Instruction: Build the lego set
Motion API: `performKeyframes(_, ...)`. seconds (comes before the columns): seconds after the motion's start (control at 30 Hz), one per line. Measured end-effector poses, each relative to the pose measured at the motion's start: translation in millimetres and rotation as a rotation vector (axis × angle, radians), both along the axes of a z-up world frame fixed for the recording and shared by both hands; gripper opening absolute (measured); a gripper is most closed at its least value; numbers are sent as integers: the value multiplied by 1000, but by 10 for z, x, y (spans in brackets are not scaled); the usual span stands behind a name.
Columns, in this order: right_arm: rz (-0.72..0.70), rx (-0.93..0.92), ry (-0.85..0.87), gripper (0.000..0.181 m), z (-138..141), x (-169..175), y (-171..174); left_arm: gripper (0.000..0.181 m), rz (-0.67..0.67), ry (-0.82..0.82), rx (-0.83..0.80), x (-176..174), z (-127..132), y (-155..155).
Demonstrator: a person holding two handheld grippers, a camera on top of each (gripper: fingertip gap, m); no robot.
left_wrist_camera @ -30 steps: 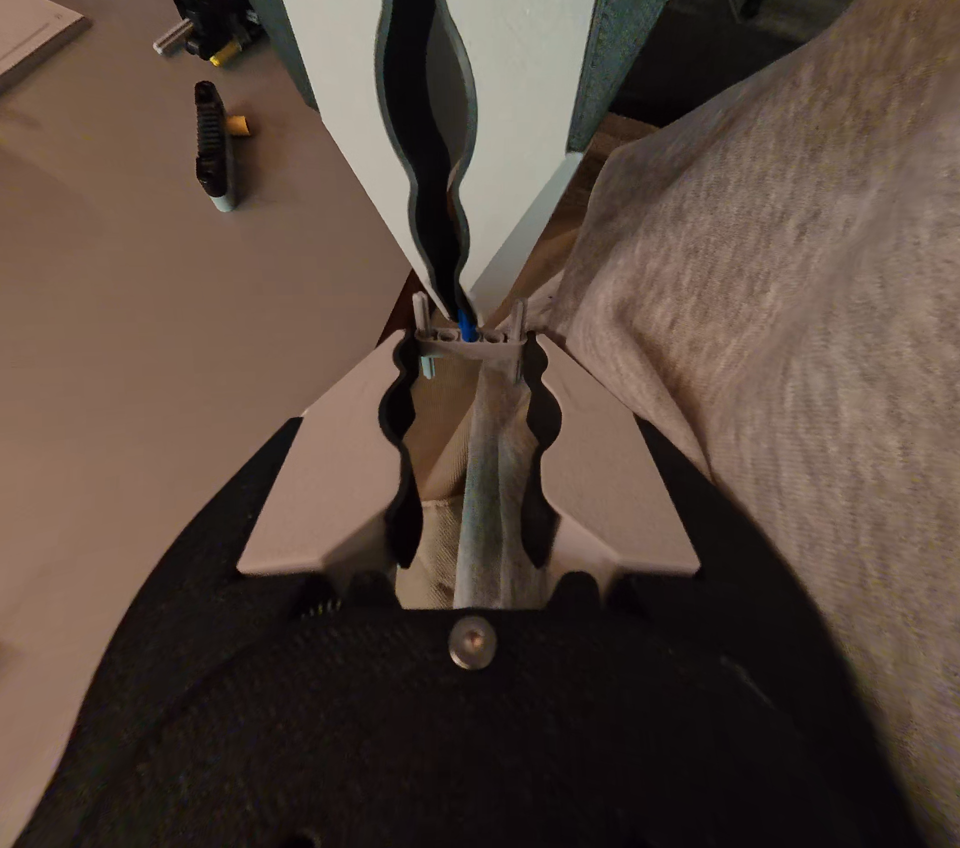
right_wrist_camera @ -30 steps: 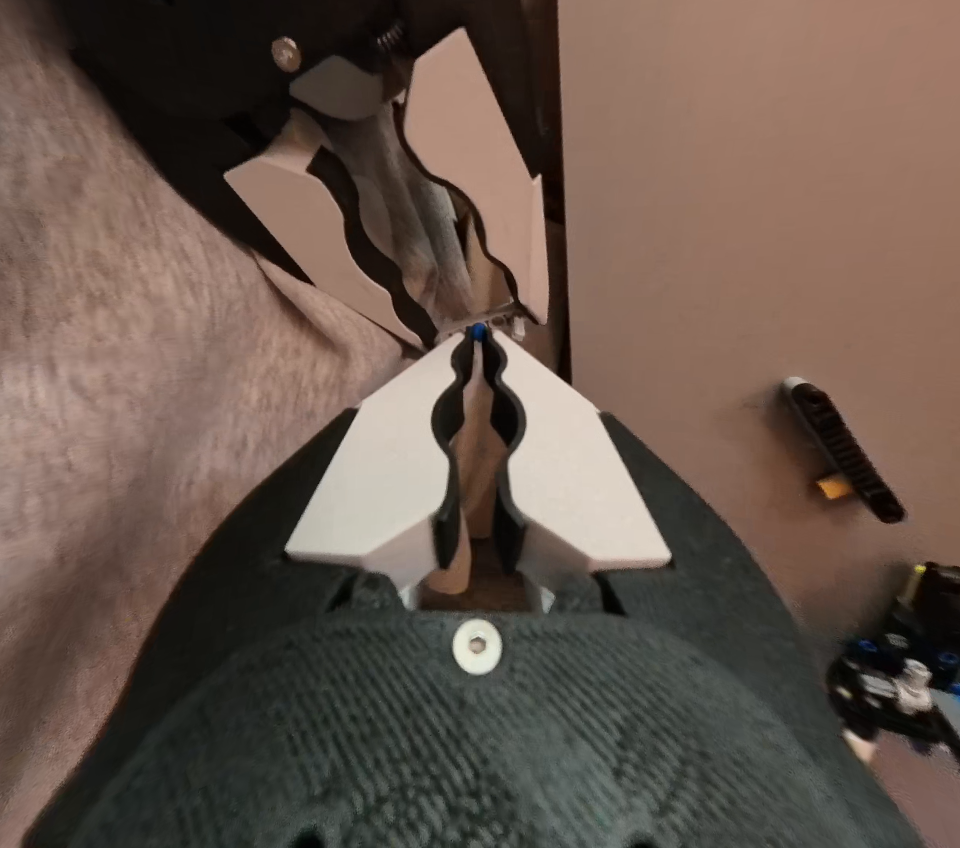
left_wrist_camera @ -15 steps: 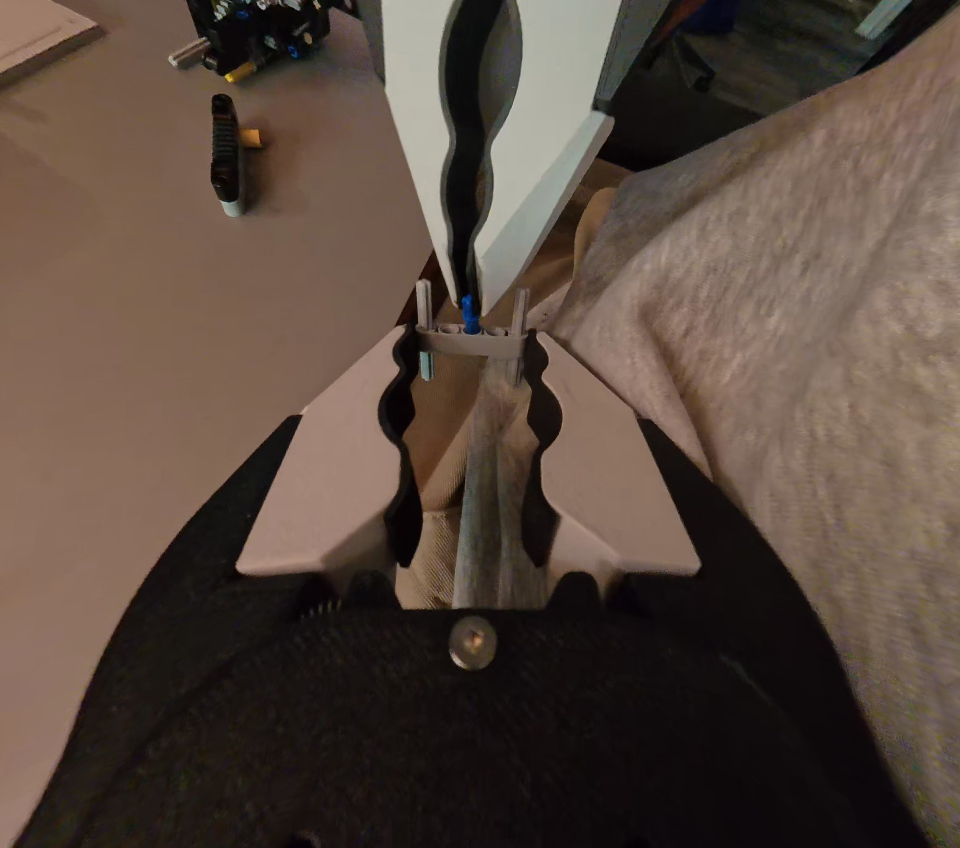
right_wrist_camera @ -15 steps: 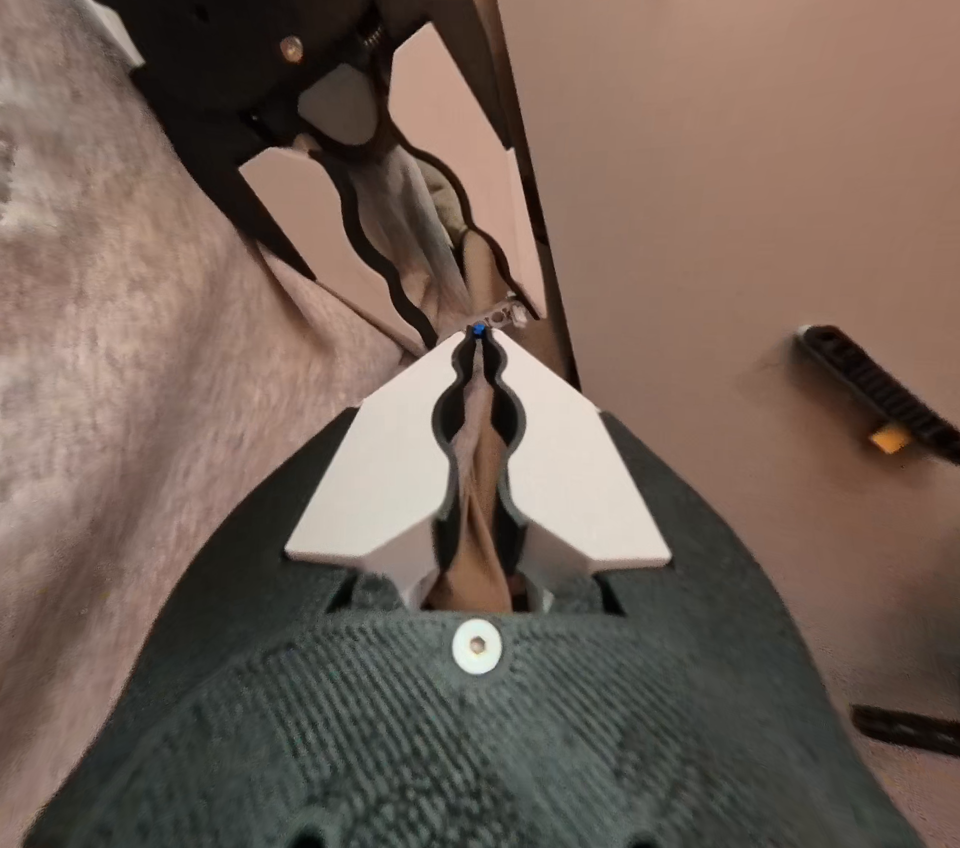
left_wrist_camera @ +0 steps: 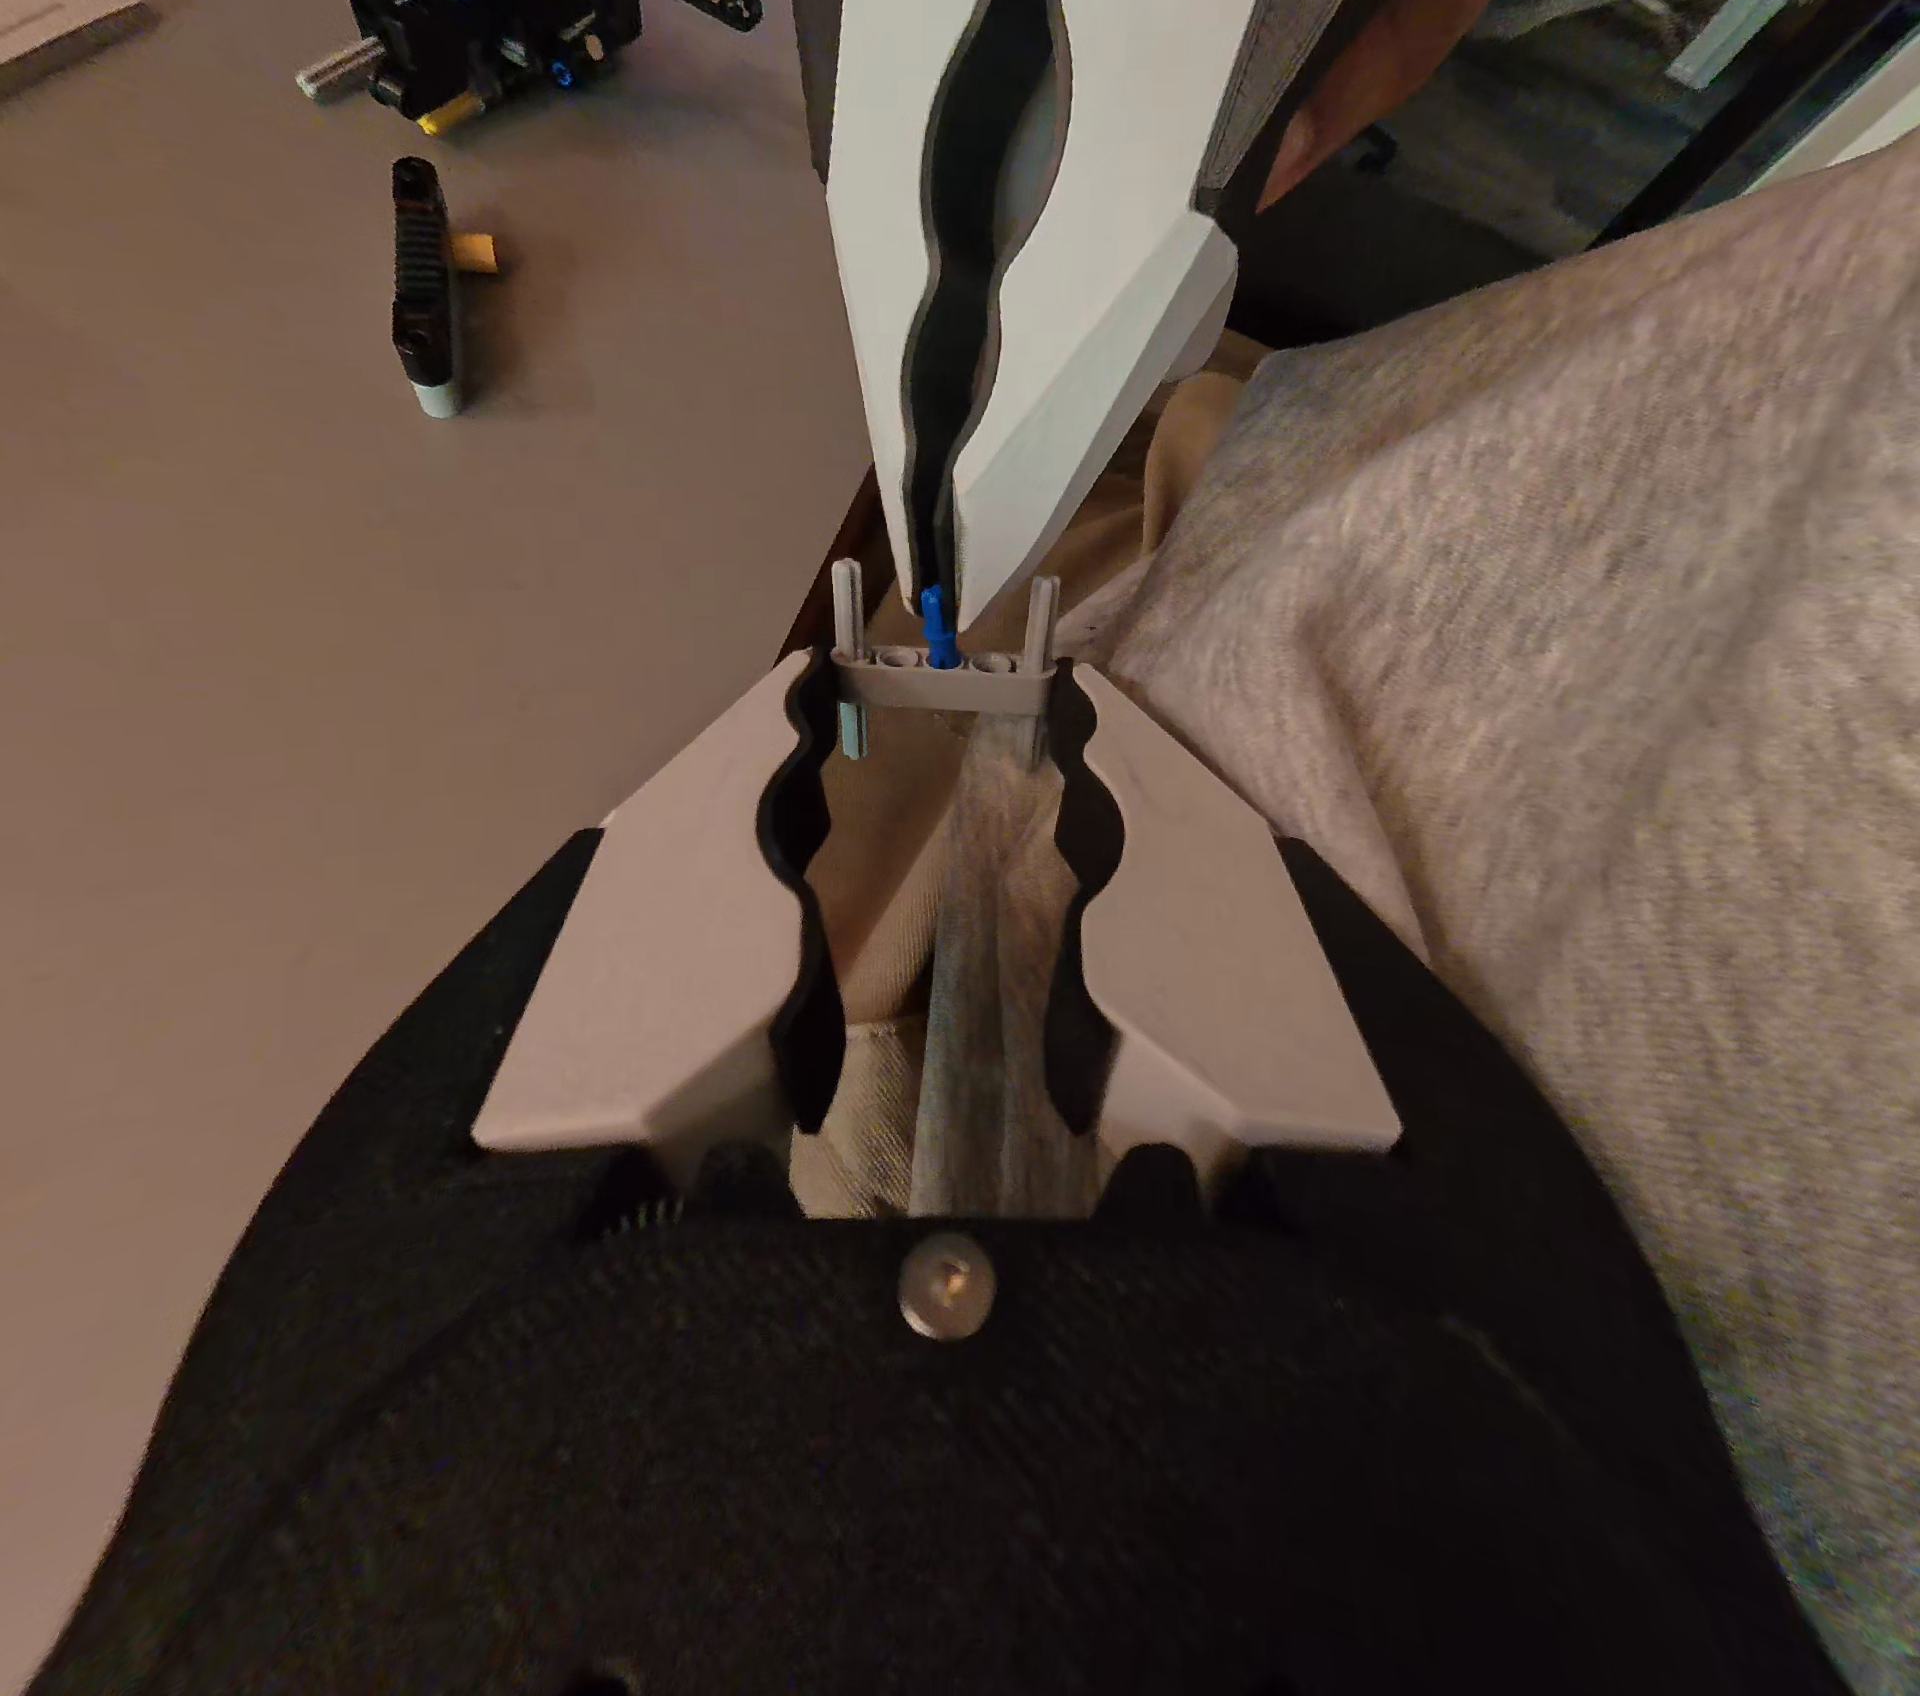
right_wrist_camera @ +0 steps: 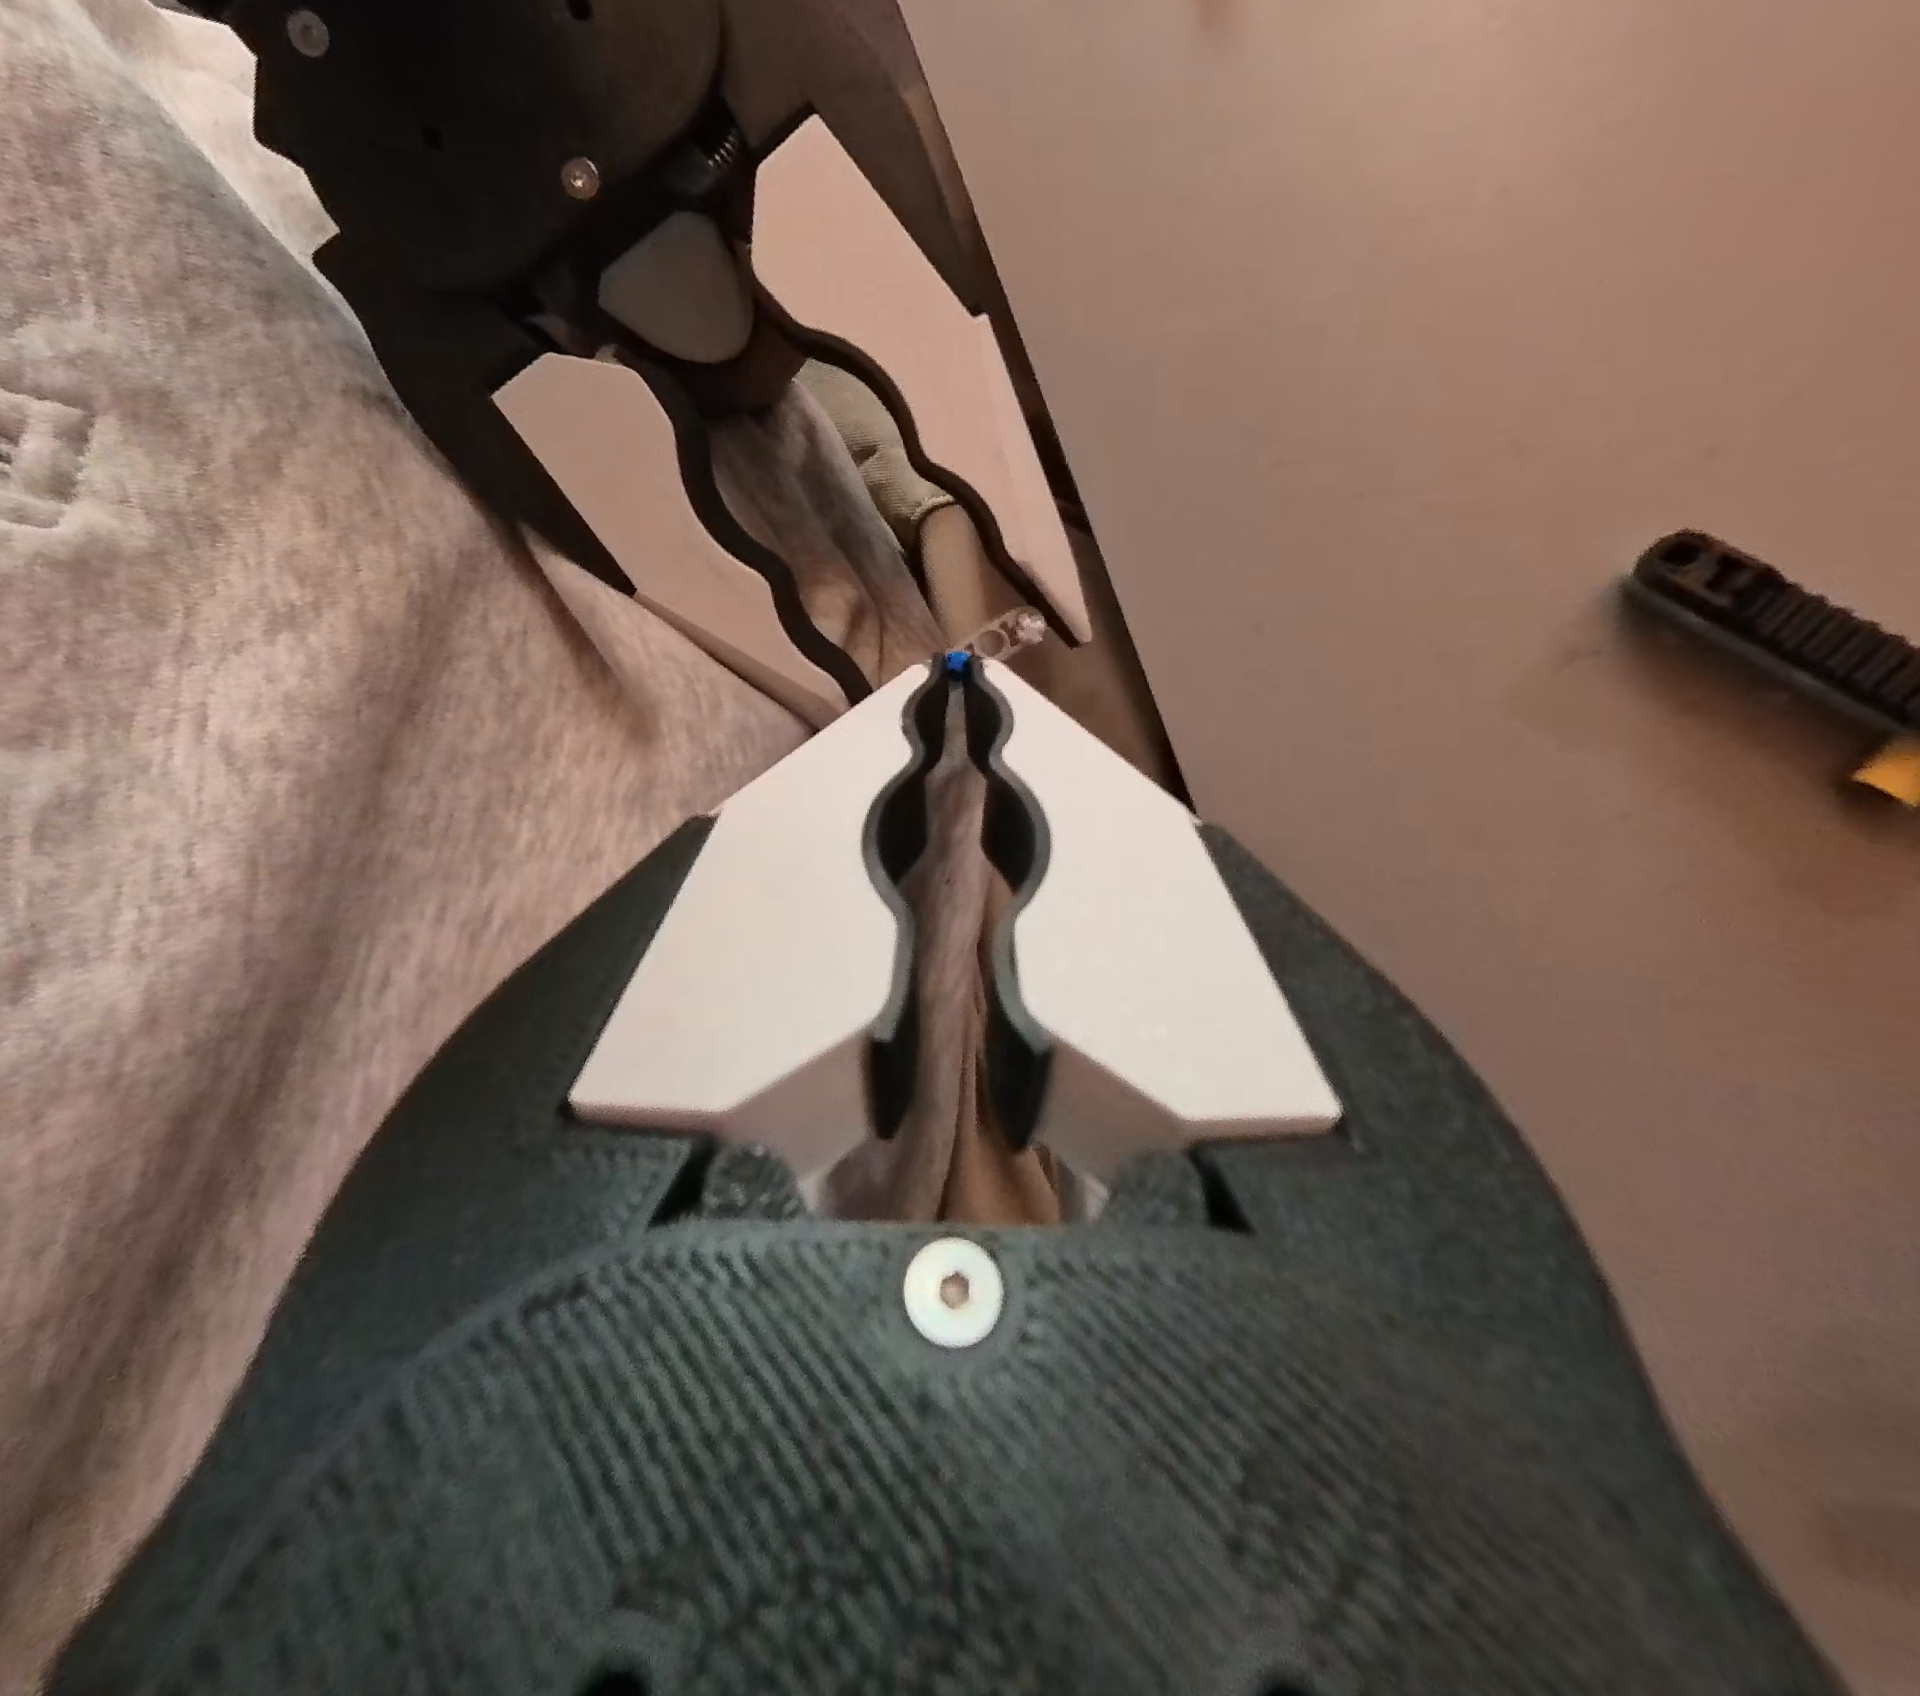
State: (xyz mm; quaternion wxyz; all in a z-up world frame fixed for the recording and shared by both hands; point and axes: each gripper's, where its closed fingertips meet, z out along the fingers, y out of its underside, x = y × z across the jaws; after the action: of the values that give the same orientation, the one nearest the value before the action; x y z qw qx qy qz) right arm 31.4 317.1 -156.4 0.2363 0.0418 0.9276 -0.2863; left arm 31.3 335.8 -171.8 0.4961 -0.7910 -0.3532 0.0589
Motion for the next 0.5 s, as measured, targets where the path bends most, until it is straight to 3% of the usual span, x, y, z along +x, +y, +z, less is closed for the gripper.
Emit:
performKeyframes(0.3,-43,-52,19,2,84,-22,-40,39,21,42,-18,-26,73,-43)
performKeyframes(0.5,-71,-178,101,2,364,-223,-251,39,178,177,-1,-245,366,-412)
